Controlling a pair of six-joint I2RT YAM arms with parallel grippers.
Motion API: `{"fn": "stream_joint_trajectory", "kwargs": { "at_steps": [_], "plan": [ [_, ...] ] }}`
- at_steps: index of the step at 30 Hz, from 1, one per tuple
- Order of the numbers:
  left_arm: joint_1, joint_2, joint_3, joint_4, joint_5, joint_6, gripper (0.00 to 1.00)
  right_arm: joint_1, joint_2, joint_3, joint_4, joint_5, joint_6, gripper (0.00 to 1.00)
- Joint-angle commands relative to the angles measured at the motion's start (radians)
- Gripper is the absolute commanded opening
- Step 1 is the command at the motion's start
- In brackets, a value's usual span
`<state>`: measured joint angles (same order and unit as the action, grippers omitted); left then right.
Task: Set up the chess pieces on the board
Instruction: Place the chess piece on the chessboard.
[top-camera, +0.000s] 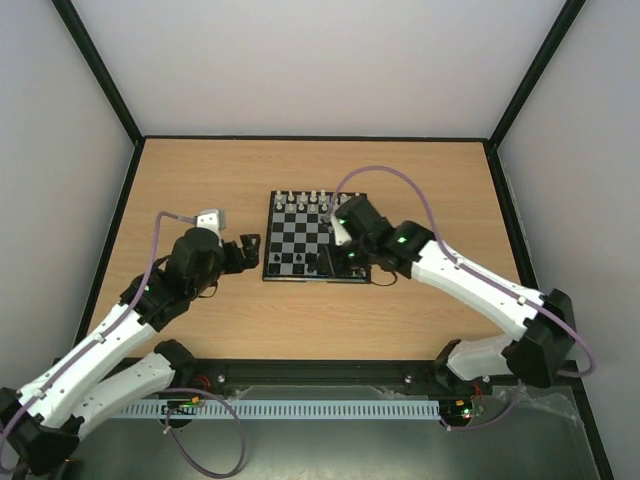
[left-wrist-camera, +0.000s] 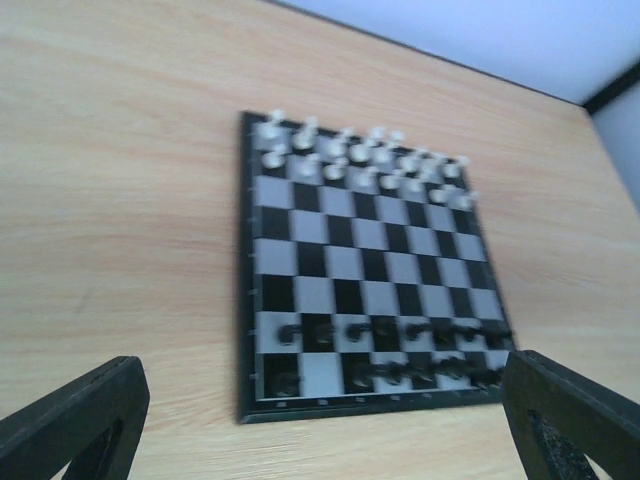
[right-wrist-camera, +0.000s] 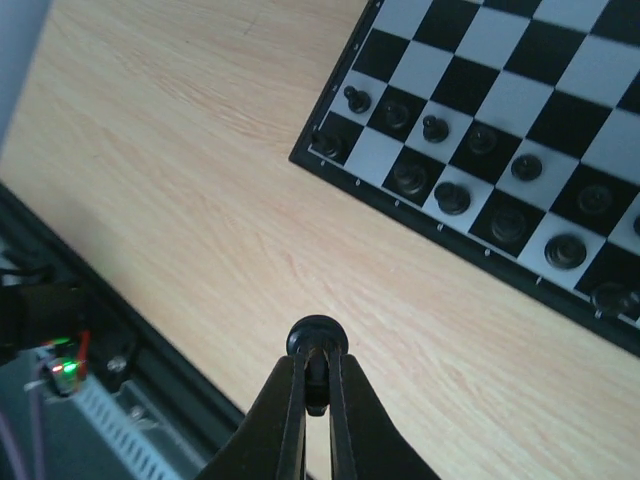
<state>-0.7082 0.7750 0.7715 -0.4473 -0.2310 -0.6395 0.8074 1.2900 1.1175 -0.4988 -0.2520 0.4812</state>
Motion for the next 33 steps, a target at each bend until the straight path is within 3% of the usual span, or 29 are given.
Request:
{"fn": "stream_joint_trajectory", "kwargs": {
  "at_steps": [1,4,7,17,33],
  "plan": [
    [0.158,-0.028,-0.08,0.017,0.09,-0.033,1.0,0.132,0.133,0.146,-0.162,0.389,0.0,0.01],
    [0.268,-0.072,-0.128,0.048,0.154,-0.031,1.0,0.194,0.253,0.255,-0.24,0.533,0.013,0.01],
    [0.338,-0.127,-0.167,0.068,0.205,-0.026,0.99,0.226,0.356,0.35,-0.303,0.581,0.019,0.01],
    [0.36,-0.171,-0.197,0.101,0.267,-0.026,0.99,0.265,0.675,0.67,-0.465,0.65,0.025,0.01],
    [0.365,-0.225,-0.206,0.099,0.288,-0.022,1.0,0.265,0.861,0.748,-0.384,0.581,0.006,0.01]
  ]
}}
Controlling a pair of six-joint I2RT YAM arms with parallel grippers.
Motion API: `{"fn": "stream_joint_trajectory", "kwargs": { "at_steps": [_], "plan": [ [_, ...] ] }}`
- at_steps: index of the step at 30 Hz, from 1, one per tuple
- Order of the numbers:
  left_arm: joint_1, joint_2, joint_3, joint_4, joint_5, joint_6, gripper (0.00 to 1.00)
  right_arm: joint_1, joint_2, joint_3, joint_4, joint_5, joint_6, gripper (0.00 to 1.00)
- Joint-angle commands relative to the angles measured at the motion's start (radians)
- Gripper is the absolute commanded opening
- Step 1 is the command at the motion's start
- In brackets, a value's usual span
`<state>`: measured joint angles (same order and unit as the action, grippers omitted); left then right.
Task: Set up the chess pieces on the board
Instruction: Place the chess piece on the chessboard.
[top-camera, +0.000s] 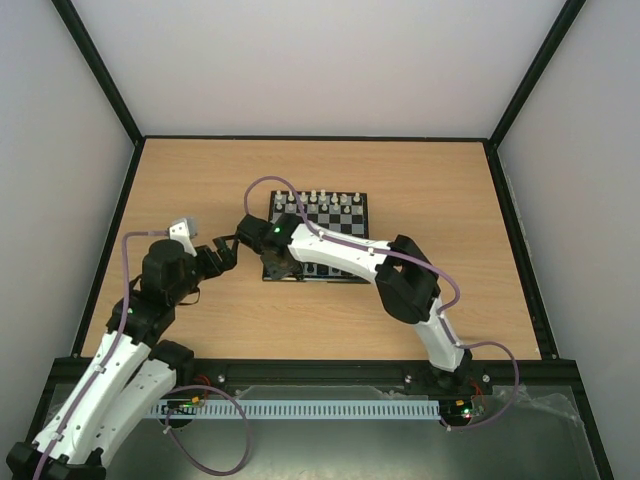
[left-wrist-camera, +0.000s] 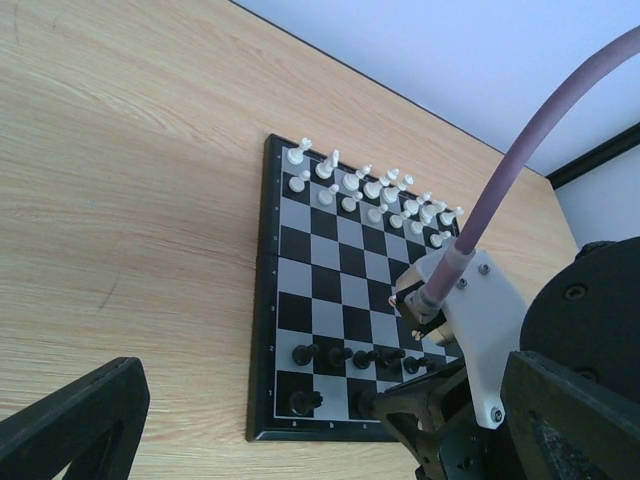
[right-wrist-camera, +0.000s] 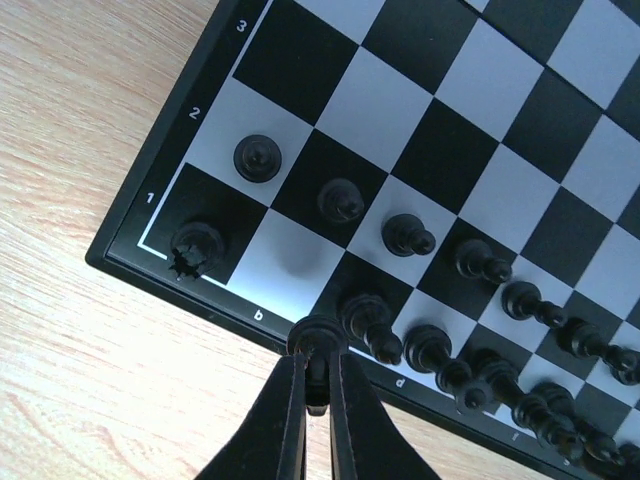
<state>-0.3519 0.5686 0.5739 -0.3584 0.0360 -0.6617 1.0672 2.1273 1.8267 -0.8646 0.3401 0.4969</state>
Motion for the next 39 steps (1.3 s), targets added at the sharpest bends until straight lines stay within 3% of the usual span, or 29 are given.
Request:
{"fn": "stream_joint_trajectory", "kwargs": {
  "at_steps": [1,10,20,39],
  "plan": [
    [0.008,-0.022,-0.009,0.011,0.021,-0.001,1.0,0.005,0.027,0.036,-0.01,-0.017,-0.01,0.01],
    [0.008,-0.045,-0.009,0.003,0.009,-0.005,0.99,-0.011,0.041,0.025,0.039,-0.052,-0.017,0.01],
    [0.008,-0.183,0.01,-0.055,-0.162,-0.061,0.99,-0.028,-0.036,-0.055,0.098,-0.075,-0.003,0.01],
    [0.008,-0.344,0.196,-0.141,-0.156,-0.041,0.99,-0.04,0.001,-0.051,0.102,-0.102,-0.018,0.01]
  ]
}}
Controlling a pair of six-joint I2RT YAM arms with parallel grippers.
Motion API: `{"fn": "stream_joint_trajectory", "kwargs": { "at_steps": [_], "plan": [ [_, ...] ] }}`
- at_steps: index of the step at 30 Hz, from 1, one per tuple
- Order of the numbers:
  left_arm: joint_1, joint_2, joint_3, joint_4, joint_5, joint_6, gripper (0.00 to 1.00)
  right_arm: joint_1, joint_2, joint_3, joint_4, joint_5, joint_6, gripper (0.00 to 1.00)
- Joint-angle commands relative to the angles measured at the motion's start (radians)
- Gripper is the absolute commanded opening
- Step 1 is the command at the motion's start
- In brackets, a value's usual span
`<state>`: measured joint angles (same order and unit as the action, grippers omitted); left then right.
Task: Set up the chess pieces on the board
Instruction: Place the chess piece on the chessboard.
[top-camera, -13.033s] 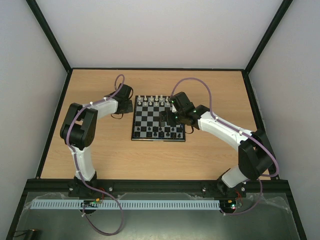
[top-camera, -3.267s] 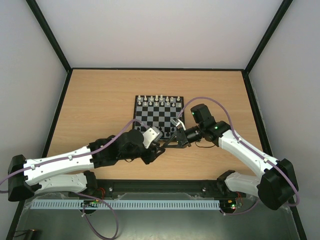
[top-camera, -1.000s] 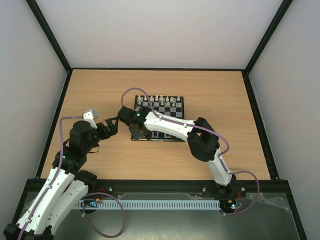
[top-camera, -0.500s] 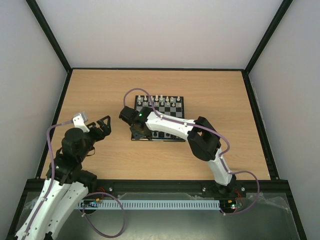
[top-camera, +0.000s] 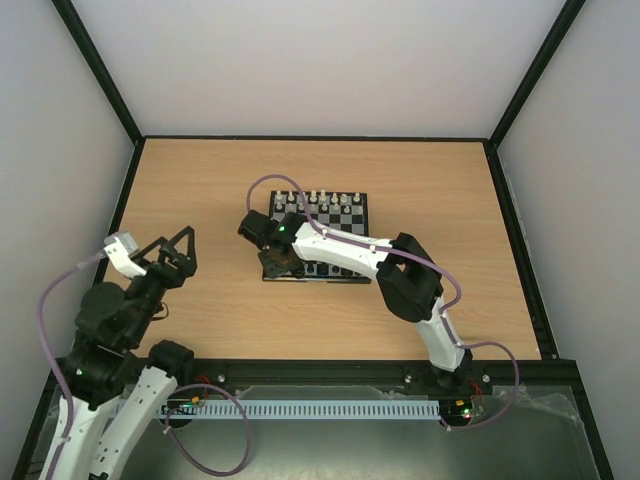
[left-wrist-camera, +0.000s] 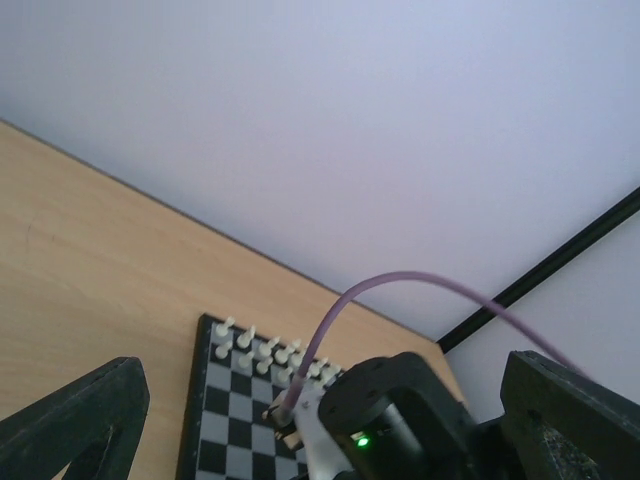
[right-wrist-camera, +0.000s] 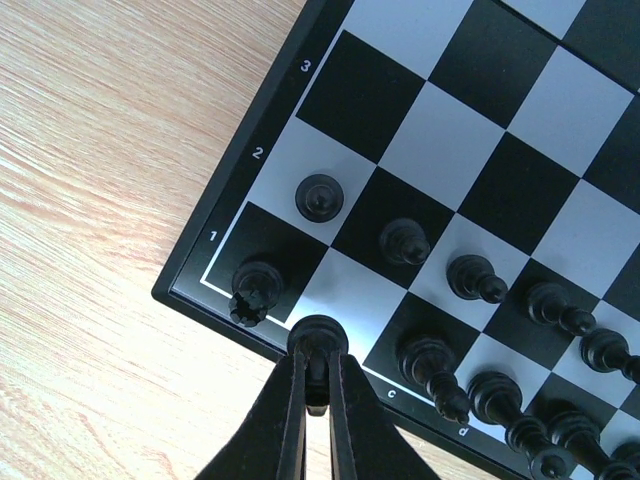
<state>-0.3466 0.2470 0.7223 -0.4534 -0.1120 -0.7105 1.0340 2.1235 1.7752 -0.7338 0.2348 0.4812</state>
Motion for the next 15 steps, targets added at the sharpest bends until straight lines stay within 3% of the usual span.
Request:
{"fn": "stream_joint_trajectory", "kwargs": {
  "at_steps": [1,15],
  "plan": [
    [0.002,-0.024,0.056,-0.05,-0.007,0.01,0.99,-0.009,0.006,-0.004,-0.028,0.007,-0.003,0.01],
    [0.001,-0.036,0.088,-0.059,-0.001,0.018,0.99,-0.025,0.038,-0.017,-0.011,-0.01,-0.007,0.02]
  ]
}}
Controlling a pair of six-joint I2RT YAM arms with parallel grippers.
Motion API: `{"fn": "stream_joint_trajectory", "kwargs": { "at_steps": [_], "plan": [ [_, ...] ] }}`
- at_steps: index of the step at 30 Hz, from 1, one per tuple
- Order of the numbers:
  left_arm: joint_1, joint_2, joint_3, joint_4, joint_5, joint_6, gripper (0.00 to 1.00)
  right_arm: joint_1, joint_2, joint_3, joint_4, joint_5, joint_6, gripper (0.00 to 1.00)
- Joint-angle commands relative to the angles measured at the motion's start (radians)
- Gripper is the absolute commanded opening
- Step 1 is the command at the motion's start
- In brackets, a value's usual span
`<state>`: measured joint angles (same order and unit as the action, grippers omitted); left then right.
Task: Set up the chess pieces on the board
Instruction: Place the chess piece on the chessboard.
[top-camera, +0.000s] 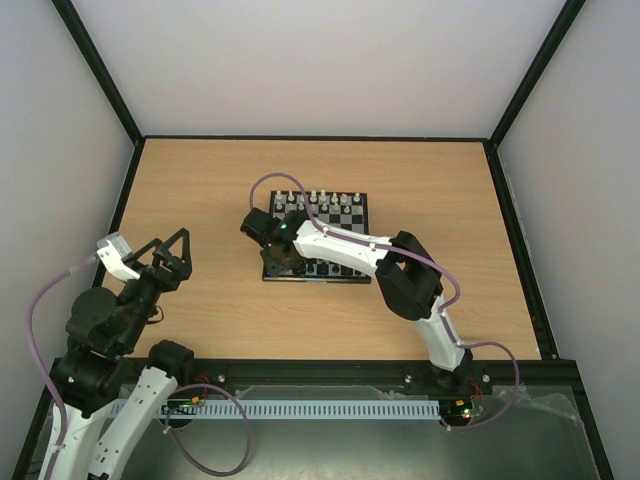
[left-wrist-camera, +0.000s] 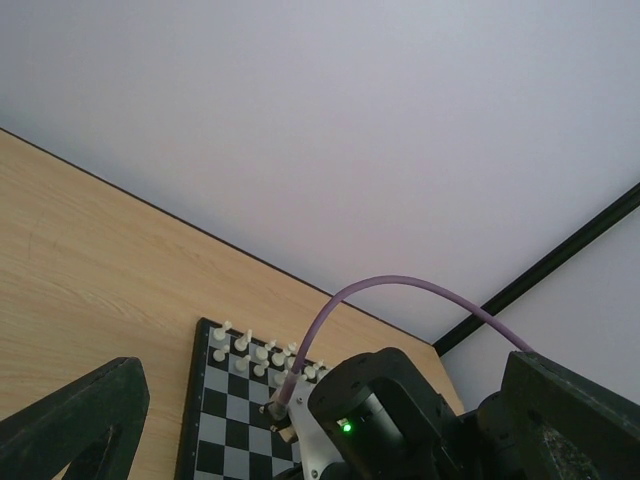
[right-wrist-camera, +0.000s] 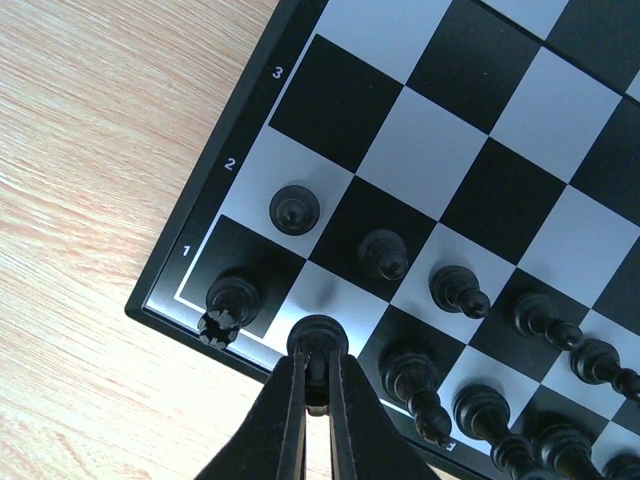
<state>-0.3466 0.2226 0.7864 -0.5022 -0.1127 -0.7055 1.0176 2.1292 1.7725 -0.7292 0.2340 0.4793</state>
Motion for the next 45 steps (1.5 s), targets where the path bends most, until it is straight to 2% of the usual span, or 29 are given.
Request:
{"fn": "stream_joint_trajectory", "kwargs": {
  "at_steps": [1,19,45],
  "plan": [
    [0.001,-0.015,0.024,-0.008,-0.001,0.013,0.99,-0.01,0.035,-0.015,-0.013,-0.012,-0.007,0.02],
    [0.001,0.008,0.01,0.007,0.007,0.029,1.0,-0.02,0.066,-0.027,-0.006,-0.037,-0.014,0.01],
    [0.001,0.021,-0.012,0.03,0.012,0.032,1.0,-0.022,0.028,-0.075,-0.004,-0.038,-0.011,0.01]
  ]
}}
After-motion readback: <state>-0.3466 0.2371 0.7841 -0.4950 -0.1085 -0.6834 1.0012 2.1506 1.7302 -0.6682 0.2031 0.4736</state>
